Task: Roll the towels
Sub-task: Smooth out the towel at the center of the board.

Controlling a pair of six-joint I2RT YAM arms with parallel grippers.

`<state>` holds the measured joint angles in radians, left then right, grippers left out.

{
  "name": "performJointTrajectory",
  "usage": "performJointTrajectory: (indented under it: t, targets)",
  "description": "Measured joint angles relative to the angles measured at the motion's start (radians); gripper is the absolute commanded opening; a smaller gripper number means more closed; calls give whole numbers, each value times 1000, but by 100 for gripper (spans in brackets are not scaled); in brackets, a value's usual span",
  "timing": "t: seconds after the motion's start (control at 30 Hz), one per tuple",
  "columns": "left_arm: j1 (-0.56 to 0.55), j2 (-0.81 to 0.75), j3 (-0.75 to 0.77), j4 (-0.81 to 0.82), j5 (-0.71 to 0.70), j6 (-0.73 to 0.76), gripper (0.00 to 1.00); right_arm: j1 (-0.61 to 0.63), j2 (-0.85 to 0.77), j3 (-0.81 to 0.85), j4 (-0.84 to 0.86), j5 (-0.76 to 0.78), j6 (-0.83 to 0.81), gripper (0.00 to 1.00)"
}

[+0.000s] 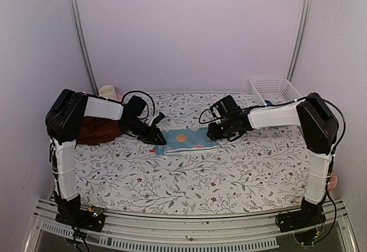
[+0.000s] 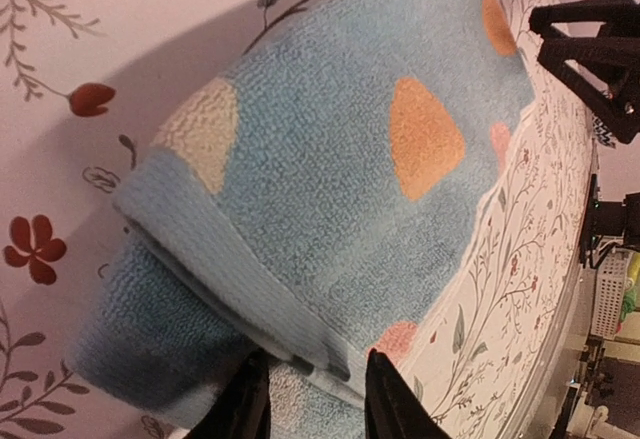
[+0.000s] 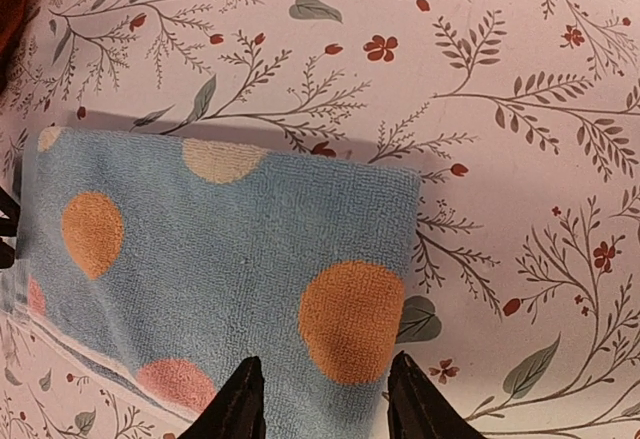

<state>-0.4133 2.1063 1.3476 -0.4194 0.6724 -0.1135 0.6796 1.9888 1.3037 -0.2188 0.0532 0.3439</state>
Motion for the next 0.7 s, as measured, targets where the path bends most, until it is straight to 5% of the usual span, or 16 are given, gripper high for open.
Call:
performJointTrajectory:
  t: [0.27,0.7]
  targets:
    - [0,19,14,2,11,-3,32,2,0,13,-5,6,0,43]
    - [-1,37,28,-2,21,-8,2,3,12,13,-6,23,0,43]
